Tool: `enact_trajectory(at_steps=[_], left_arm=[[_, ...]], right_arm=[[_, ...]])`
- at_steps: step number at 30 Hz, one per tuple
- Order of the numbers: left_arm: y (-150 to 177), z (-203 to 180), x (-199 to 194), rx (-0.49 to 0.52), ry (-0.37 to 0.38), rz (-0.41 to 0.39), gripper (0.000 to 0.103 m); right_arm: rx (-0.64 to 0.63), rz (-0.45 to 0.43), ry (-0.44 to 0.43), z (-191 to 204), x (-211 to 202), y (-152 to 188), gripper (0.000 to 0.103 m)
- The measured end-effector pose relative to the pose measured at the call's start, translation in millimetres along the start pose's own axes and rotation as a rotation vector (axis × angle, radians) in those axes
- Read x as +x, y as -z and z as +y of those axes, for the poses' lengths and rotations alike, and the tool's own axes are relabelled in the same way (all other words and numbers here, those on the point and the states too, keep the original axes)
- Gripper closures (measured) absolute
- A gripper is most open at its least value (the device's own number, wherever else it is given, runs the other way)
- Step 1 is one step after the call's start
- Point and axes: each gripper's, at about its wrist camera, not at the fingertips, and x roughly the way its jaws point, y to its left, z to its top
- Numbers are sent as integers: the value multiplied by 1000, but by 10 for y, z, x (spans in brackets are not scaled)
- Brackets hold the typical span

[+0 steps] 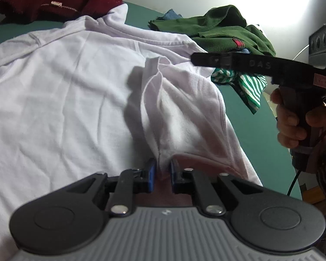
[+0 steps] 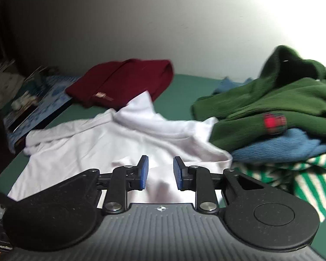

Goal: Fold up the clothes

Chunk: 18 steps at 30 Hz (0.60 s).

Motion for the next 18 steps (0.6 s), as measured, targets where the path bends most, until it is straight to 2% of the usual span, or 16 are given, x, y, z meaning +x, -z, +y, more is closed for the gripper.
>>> enact_trajectory(at_steps=[2,4,5,6,8,9,11,12,14,16,18], left_arm=[[-1,-48,8,13,-5,1,96],[13,-110,3,41,-20,-2,96],[19,-143,3,56,-33,-4,99],[24,-175,2,72,-45,-5,102],[41,-202,-43,84,-56,-17,103],[54,-200,-73,89,-57,-18,103],[81,-194,-132,100,-58,-19,103],[105,-201,-145,118,-80,-13,103],[156,-214,-177,157,-119,-3,103],[182,-203,-233,173,-122,-3,103],[193,-205,-258,191,-109,-11,101]], right_arm=[[-35,73,-78,184,165,5,78],[8,146,-89,279,455,10,87],[35,160,-92,296,548,9,89],[64,170,-98,311,635,5,96],[148,126,-142,303,714,-30,98],[164,91,-161,302,724,-51,98],[171,53,-180,306,751,-102,86],[164,51,-155,295,720,-117,80],[146,37,-134,251,571,-118,78],[118,16,-135,195,347,-92,78],[-20,18,-121,218,37,15,77]])
